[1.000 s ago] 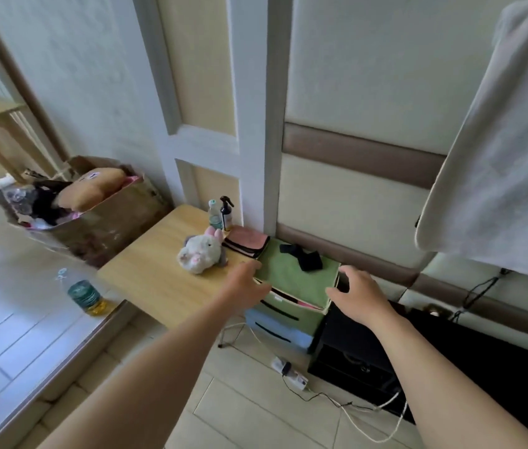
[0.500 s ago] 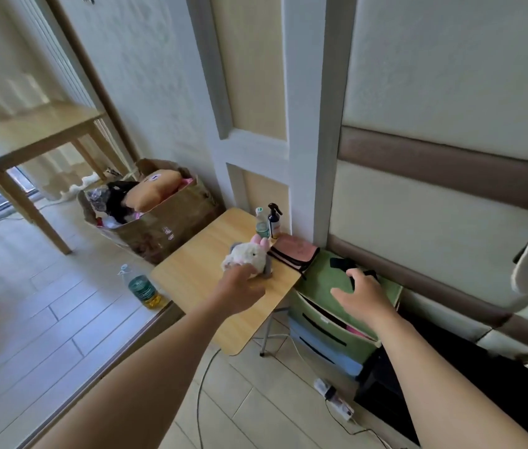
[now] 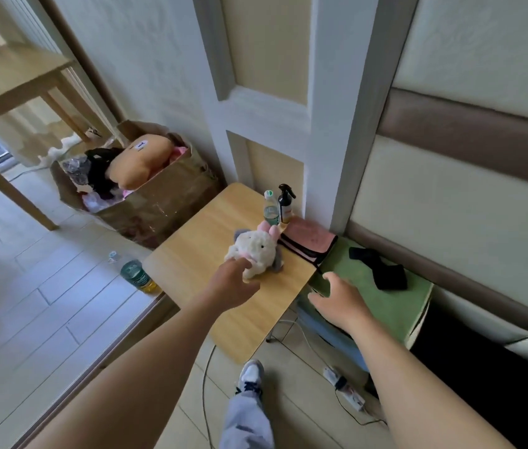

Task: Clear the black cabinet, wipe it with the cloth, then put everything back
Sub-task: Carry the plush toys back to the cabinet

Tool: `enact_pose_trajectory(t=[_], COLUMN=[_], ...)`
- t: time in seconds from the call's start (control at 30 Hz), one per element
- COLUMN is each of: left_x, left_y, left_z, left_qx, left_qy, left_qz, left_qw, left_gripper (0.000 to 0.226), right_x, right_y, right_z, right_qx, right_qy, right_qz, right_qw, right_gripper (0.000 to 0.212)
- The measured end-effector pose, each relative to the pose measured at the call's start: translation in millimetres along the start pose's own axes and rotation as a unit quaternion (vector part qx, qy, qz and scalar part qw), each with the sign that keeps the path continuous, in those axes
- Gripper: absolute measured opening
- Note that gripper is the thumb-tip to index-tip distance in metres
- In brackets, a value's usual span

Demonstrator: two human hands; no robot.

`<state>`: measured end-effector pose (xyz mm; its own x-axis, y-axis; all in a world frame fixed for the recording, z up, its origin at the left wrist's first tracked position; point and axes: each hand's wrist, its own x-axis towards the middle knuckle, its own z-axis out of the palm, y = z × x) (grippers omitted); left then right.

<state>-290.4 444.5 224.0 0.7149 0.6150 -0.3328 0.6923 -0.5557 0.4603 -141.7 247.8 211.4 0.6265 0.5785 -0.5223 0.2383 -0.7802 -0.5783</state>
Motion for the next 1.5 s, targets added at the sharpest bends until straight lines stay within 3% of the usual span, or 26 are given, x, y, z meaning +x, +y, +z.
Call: enact_pose_trajectory(t=[0.17, 0.4, 0.6, 0.73, 0.8, 0.93, 1.0, 1.17, 1.37, 1.5], left_x=[95, 209, 284, 316, 323, 335, 338, 332, 306, 286], left_y=[-56, -132, -182, -201, -205, -215, -219, -207, -177, -142], left_z=[-4, 18, 60, 82, 92, 119, 124, 109, 82, 68], left_qx=[-0.023, -0.045, -0.052, -0.034, -0.052, -0.084, -0.128, -0.238, -0.324, -0.341], left_qy=[-0.054, -0.117, -0.149, -0.200, -0.223, -0.242, -0.251, -0.257, -0.244, -0.247], left_qz=[0.002, -0.046, -0.100, -0.097, -0.092, -0.089, -0.097, -0.109, -0.098, -0.054], left_qw=[0.998, 0.991, 0.982, 0.974, 0.969, 0.963, 0.954, 0.930, 0.909, 0.905], left_gripper=[0.042, 0.057, 0.075, 0.084, 0.084, 0.110, 0.103, 0.039, 0.037, 0.057], right_x=[81, 186, 260, 292, 304, 325, 333, 336, 308, 276], right_y=[-37, -74, -74, -72, -71, -72, -72, -72, -77, -79], right_z=[49, 125, 186, 212, 222, 239, 247, 256, 225, 184], right_qx=[-0.008, 0.048, 0.154, 0.212, 0.234, 0.299, 0.332, 0.415, 0.412, 0.413], right_qy=[-0.029, -0.052, -0.044, -0.043, -0.038, -0.029, -0.031, -0.031, -0.002, 0.039], right_qz=[0.060, 0.142, 0.221, 0.252, 0.264, 0.287, 0.300, 0.315, 0.295, 0.279], right_qw=[0.998, 0.987, 0.962, 0.943, 0.935, 0.909, 0.894, 0.853, 0.862, 0.866], right_gripper=[0.070, 0.068, 0.056, 0.033, 0.036, 0.047, 0.047, 0.046, 0.031, 0.046])
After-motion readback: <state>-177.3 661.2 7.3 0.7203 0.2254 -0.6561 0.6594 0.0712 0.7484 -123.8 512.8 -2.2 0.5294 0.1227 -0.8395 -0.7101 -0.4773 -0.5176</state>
